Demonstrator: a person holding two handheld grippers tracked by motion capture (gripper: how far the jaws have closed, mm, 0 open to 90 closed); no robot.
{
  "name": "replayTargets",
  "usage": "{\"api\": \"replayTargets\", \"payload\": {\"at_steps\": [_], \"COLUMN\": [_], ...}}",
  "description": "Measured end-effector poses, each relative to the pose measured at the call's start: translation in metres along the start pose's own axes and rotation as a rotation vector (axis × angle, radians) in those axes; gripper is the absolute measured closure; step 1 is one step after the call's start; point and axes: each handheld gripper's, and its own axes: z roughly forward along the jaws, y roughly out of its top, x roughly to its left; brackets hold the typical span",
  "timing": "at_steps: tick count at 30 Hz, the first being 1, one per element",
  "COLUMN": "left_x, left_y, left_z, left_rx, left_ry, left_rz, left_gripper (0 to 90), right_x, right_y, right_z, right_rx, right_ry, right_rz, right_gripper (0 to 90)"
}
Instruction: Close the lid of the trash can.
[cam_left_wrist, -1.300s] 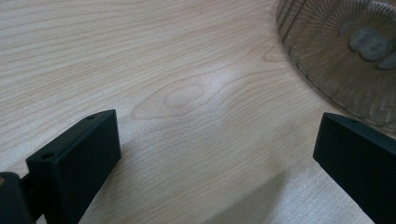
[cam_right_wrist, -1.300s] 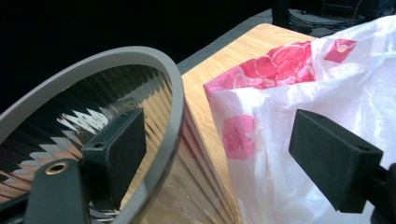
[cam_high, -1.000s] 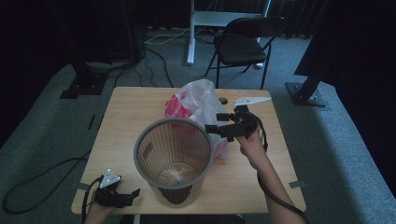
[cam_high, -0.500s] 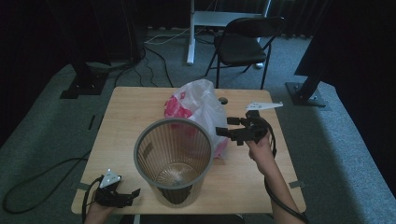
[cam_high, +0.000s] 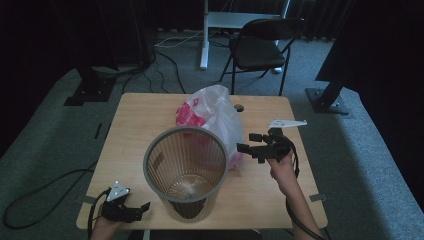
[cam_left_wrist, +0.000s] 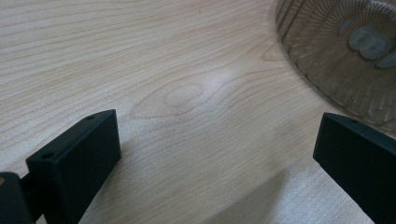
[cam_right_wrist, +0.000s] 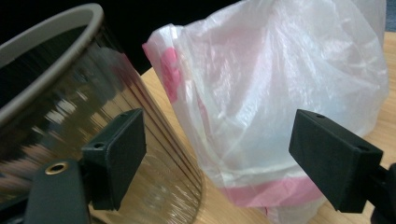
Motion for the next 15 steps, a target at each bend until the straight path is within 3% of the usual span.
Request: {"api": "replayTargets", "payload": {"at_steps": [7, 15], "left_x": [0.000, 0.000], "left_y": [0.000, 0.000], "left_z": [0.000, 0.000], "left_rx": [0.001, 0.001], "left_ry": [-0.001, 0.000], "left_rz": [0.000, 0.001], "left_gripper": [0.9, 0.9], "right_x": [-0.006, -0.016], "right_y": [-0.019, -0.040], "right_z": [-0.002, -0.006], "right_rx": [-0.007, -0.013], "right_ry": [-0.013, -0.030], "right_rz": [0.005, 0.048], "right_gripper": [18.0, 18.0]}}
